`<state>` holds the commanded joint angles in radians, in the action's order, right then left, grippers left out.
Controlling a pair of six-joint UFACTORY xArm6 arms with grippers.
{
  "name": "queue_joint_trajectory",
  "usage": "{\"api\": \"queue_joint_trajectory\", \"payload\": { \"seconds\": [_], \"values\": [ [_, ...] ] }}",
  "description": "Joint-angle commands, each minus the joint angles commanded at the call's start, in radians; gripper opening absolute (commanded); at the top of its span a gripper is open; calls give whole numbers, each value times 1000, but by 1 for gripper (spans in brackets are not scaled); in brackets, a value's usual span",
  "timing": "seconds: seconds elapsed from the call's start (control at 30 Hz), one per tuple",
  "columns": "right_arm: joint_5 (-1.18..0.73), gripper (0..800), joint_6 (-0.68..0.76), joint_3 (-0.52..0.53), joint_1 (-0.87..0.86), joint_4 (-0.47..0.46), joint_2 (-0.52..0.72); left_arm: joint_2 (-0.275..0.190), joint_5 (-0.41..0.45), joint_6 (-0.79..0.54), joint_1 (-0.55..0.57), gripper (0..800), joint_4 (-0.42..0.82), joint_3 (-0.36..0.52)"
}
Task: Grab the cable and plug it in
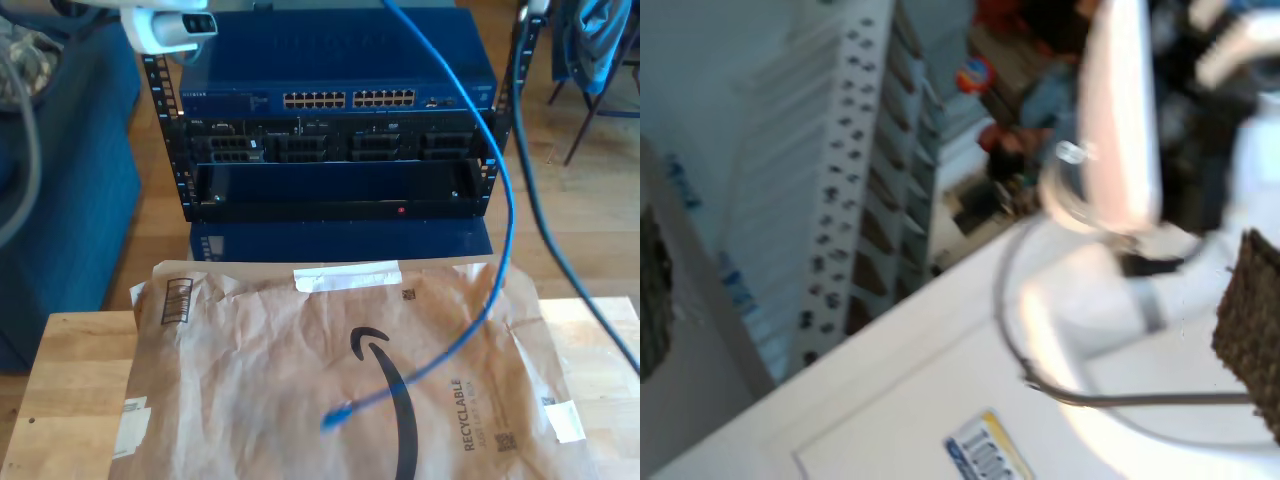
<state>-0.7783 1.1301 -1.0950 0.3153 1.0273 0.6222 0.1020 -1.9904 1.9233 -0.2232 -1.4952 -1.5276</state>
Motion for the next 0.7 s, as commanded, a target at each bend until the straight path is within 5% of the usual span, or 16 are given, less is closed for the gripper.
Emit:
{"api": "queue_joint_trajectory", "payload": {
  "seconds": [0.7],
  "values": [
    [-48, 698, -5, 107, 51, -3, 55, 14, -180, 58, 6, 32, -54, 0]
  ]
}}
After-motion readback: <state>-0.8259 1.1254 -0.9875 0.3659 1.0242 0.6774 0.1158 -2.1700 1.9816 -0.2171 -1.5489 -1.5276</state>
